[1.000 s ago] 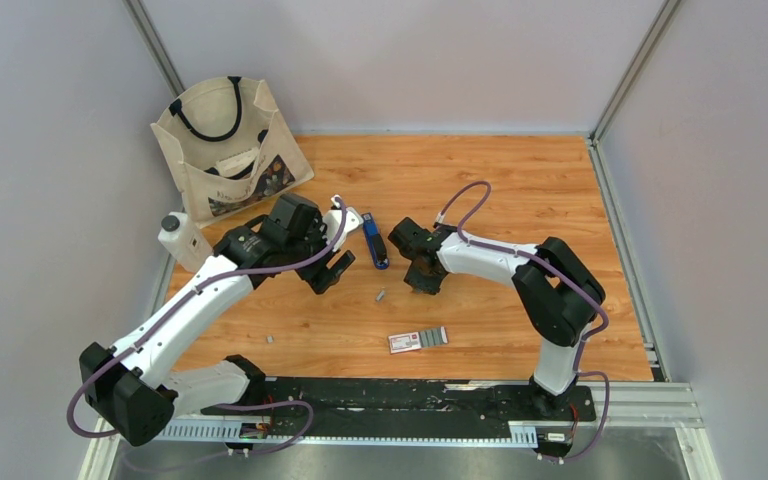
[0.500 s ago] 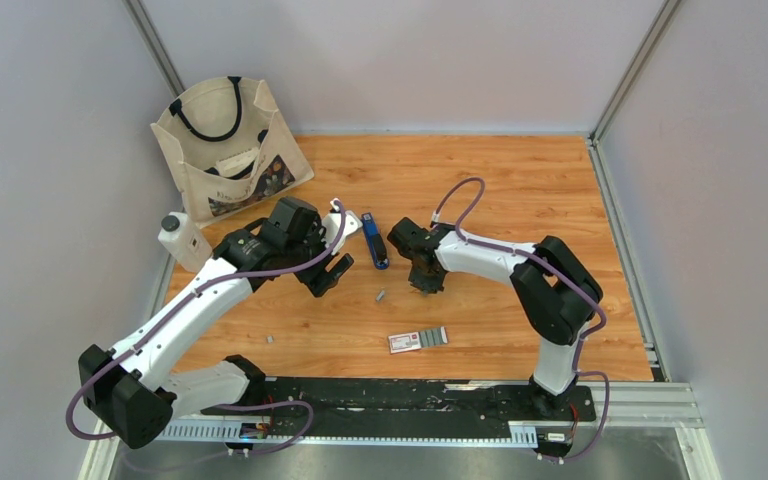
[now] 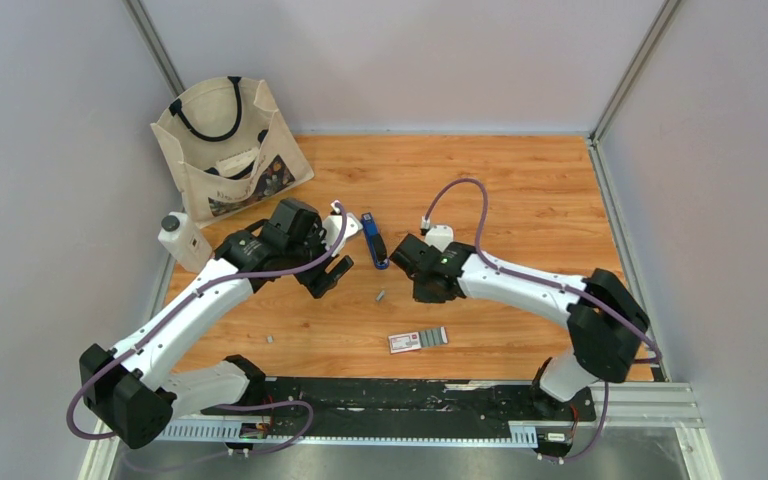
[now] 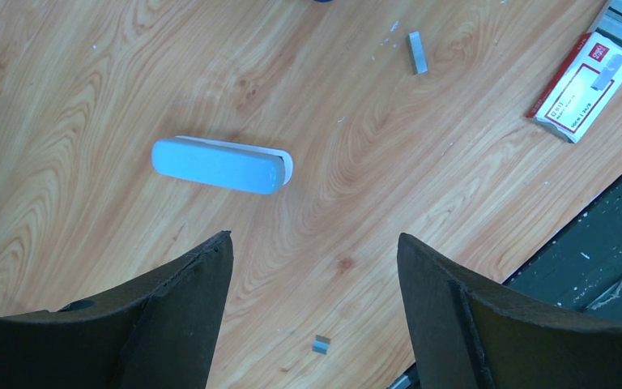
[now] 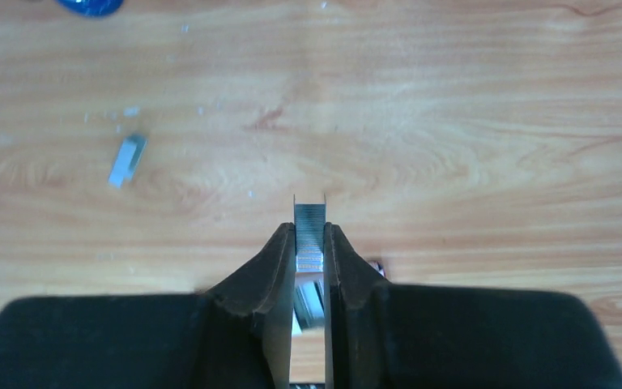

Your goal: Unload the staples from the stapler

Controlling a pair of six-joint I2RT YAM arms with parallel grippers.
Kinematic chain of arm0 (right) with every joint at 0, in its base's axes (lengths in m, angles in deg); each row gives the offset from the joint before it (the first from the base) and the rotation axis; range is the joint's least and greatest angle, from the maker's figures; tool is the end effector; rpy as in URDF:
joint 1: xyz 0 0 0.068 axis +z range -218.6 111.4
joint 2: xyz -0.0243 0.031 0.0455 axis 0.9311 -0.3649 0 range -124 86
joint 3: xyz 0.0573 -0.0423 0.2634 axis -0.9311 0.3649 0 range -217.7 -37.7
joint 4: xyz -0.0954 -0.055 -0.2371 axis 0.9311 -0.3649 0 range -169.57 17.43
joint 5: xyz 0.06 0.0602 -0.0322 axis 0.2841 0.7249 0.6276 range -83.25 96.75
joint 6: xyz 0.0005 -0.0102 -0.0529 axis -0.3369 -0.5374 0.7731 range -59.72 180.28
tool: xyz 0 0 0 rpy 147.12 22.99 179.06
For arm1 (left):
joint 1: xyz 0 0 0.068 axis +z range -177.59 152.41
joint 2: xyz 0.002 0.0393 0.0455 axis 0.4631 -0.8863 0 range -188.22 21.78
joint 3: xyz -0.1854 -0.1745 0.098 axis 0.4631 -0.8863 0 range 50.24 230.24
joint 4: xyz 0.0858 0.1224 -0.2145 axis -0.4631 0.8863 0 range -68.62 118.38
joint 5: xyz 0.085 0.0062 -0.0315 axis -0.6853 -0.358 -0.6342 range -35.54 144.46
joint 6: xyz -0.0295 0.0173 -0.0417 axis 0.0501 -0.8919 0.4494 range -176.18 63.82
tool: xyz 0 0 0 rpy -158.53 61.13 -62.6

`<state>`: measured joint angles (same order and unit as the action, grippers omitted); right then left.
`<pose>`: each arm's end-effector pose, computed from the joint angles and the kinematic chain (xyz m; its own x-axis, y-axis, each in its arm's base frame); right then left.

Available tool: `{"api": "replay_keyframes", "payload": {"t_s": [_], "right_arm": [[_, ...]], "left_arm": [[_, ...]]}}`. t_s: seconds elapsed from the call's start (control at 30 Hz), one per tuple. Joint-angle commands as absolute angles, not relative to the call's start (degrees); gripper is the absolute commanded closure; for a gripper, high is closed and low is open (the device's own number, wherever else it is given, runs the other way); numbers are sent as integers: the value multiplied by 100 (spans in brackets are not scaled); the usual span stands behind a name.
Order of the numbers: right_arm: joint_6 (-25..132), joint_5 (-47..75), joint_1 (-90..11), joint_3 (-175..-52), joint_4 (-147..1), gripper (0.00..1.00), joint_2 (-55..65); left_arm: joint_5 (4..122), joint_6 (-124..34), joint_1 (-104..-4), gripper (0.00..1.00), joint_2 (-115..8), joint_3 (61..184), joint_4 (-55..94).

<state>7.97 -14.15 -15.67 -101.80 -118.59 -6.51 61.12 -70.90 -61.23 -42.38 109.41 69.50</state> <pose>0.1936 0.2352 0.2102 -0.8992 0.0363 -0.4361 0.0392 0.9992 0.0024 0.1808 -0.1253 0.3022 -0.4894 0.6289 -0.6042 0.7575 0.6498 0.0628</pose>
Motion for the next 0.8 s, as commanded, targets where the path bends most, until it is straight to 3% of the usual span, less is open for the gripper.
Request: {"api": "replay_keyframes", "payload": {"t_s": [0.0,0.77], "right_arm": [[1010,-1426,-1306,-9686,-11765,85,3],[764,-1381,-233,-9184,-11572,85,-93]], "left_arm": [[6079,-7235,-6098,18,-4194,10912,6831],[6070,-7200,-6098,19,-4352,10939,6919]]}}
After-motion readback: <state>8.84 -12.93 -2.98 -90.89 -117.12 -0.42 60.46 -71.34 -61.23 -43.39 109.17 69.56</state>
